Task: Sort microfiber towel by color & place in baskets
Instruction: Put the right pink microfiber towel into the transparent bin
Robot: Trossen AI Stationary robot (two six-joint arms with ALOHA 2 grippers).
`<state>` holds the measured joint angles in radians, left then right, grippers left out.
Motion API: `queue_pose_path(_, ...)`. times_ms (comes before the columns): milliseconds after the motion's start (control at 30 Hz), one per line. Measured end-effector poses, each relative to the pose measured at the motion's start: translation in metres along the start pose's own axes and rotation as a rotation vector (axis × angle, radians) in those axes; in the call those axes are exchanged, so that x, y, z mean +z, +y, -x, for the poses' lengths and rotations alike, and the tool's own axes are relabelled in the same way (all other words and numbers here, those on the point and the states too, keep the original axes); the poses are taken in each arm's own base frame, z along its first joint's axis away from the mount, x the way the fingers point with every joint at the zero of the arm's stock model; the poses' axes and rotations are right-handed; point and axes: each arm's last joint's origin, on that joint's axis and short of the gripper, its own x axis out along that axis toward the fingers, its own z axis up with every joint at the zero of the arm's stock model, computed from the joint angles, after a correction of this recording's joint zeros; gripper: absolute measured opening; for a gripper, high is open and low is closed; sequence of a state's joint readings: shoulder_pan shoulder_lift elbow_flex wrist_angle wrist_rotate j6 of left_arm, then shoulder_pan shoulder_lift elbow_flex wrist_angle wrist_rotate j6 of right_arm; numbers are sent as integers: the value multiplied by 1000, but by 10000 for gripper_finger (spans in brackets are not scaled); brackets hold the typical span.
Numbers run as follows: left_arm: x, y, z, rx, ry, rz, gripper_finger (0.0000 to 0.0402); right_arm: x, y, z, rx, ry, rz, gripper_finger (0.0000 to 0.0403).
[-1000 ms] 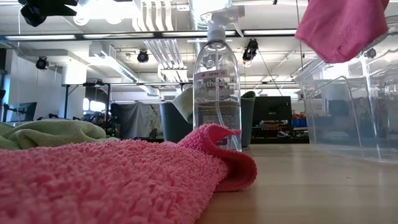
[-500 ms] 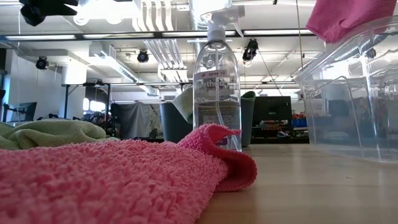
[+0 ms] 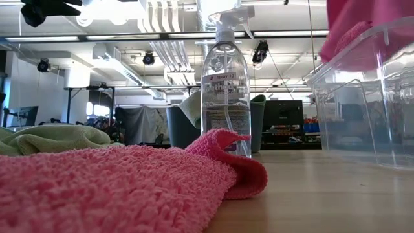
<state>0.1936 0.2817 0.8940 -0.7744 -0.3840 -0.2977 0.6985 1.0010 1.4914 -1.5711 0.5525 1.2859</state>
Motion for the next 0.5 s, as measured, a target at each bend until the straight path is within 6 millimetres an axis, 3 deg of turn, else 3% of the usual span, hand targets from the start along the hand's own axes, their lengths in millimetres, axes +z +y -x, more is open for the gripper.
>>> queue_pose_path(300,1,0,0,-2,-6,3,126,-33,-29,-30,-87,208,-162,9)
queue_pose_path(500,1,0,0,-2,-6,3,126,-41,-28,-42,-108,253,-230,9)
